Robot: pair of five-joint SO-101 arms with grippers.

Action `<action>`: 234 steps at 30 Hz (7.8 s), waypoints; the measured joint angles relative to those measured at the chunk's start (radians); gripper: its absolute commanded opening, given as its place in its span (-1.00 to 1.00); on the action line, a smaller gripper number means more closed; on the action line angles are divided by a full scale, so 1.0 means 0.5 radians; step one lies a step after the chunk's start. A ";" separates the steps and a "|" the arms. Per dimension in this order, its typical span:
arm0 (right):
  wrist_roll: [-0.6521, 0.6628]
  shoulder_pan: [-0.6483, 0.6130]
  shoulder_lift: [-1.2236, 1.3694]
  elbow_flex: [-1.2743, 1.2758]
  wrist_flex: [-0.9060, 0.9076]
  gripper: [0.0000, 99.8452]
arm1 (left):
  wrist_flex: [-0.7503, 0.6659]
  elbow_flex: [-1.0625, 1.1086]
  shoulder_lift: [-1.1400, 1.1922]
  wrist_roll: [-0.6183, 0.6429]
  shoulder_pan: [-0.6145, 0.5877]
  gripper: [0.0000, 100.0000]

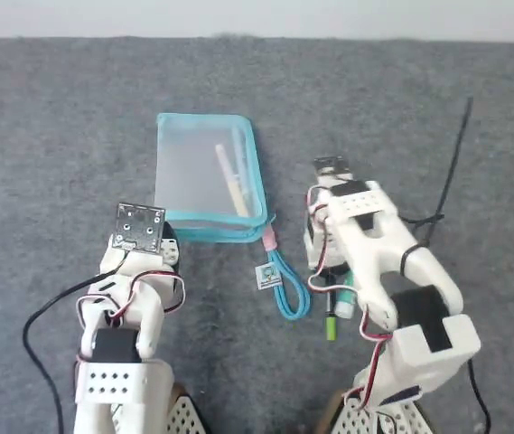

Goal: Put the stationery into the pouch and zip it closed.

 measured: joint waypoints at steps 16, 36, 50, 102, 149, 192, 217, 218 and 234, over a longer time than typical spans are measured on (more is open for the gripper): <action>0.390 0.163 -0.795 -0.077 0.255 -0.99 | 0.000 0.000 0.000 0.000 0.000 -0.98; 0.982 0.746 -0.206 -0.334 -0.141 -0.68 | 0.000 0.000 0.000 0.000 0.000 -0.98; 0.973 0.724 -0.261 -0.371 -0.046 -0.66 | -0.028 0.003 0.000 -0.025 0.000 -0.98; 0.948 0.838 -0.660 0.644 -0.276 -0.98 | -0.046 0.003 0.000 -0.028 -0.006 -0.98; 0.841 -0.651 -2.627 0.089 0.973 -0.98 | -0.049 0.028 0.000 -0.028 -0.006 -0.98; 0.896 -0.749 -2.397 0.353 0.522 -0.98 | -0.049 0.028 0.000 -0.028 -0.006 -0.98; 0.571 -0.951 -1.455 0.353 -0.279 -0.98 | -0.049 0.028 0.000 -0.037 0.025 -0.98; 0.512 -0.954 -1.433 0.353 -0.334 -0.98 | -0.049 0.028 0.000 -0.055 0.055 -0.98; -0.092 -0.899 -1.031 0.445 -0.948 -0.41 | -0.049 0.028 0.000 -0.098 0.153 -0.98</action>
